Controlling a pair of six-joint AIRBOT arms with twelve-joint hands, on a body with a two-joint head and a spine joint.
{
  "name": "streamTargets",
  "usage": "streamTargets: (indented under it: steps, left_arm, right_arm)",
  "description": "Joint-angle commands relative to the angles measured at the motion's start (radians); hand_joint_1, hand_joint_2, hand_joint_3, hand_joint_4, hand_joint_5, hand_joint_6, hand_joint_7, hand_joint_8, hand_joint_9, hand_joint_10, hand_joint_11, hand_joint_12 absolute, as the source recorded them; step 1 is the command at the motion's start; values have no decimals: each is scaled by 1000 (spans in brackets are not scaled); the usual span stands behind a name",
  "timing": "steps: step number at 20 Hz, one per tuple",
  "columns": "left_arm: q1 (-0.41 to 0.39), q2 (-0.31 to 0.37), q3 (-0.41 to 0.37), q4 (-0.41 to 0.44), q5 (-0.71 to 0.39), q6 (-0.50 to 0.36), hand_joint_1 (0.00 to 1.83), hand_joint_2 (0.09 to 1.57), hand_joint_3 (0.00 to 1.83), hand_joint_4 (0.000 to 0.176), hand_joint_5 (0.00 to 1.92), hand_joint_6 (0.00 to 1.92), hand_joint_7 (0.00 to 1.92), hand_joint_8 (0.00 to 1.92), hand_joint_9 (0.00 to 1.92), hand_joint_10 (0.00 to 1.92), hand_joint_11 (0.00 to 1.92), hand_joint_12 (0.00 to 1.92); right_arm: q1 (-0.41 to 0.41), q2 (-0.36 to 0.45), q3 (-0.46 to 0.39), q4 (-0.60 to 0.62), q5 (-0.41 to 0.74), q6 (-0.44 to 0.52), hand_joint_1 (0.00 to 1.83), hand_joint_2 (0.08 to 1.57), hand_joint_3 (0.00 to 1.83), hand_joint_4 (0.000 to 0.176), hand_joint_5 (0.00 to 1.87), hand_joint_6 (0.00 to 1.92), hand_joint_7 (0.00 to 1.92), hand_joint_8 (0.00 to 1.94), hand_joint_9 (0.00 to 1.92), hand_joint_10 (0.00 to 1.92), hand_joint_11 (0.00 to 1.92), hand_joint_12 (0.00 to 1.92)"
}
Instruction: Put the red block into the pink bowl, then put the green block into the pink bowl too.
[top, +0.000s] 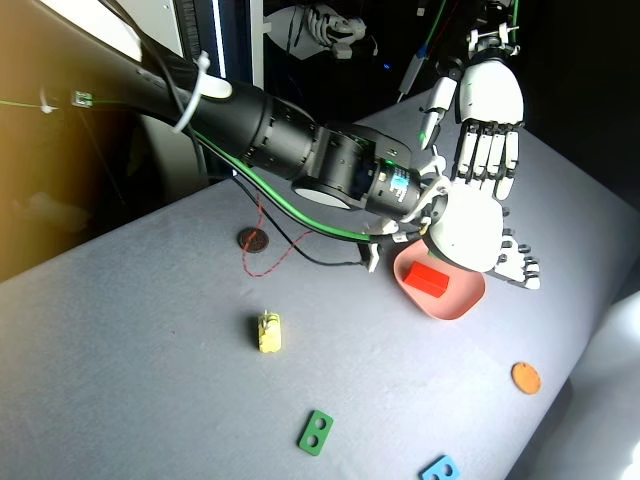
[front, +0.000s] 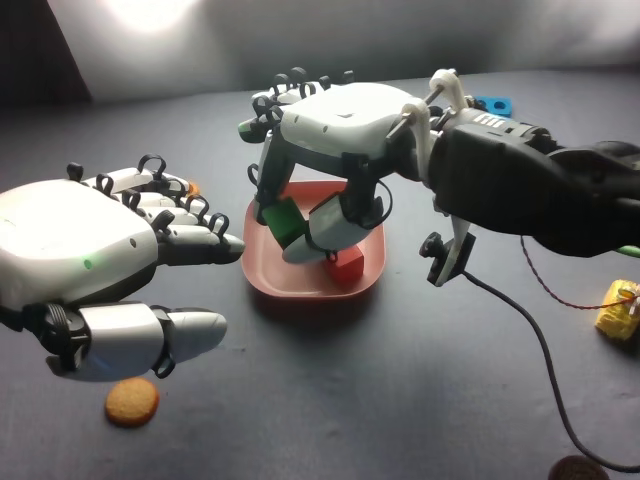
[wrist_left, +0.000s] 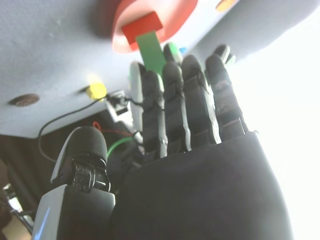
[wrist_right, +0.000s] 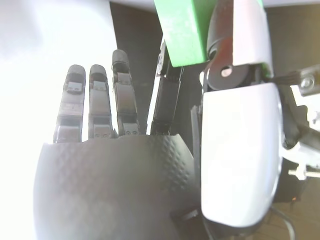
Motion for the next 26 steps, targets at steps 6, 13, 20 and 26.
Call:
streamTargets:
  steps: [6, 13, 20, 26]
  left_arm:
    - [-18, 3, 11, 2, -100, 7, 34, 1402, 0, 0, 411, 4, 342, 5, 266, 5, 0, 386]
    - [-30, -1, 7, 3, -92, 7, 0, 1414, 0, 0, 390, 0, 314, 5, 233, 4, 0, 274]
    - [-72, -3, 11, 2, -59, 15, 0, 1415, 0, 0, 391, 0, 336, 0, 266, 0, 0, 372]
    - [-80, -3, 14, 2, -54, 16, 0, 1414, 1, 0, 379, 1, 310, 2, 233, 1, 0, 276]
  right_arm:
    - [-21, -25, 42, -22, 99, 2, 1125, 952, 0, 176, 1462, 119, 278, 10, 23, 6, 0, 0]
    - [-25, -18, 43, -25, 100, 2, 1126, 950, 0, 176, 1469, 107, 289, 8, 39, 9, 0, 0]
    - [-27, -2, 43, -25, 101, 2, 1083, 902, 0, 144, 1043, 2, 227, 1, 5, 0, 0, 0]
    - [-29, 10, 43, -25, 100, 2, 906, 879, 0, 176, 855, 1, 211, 6, 0, 0, 0, 0]
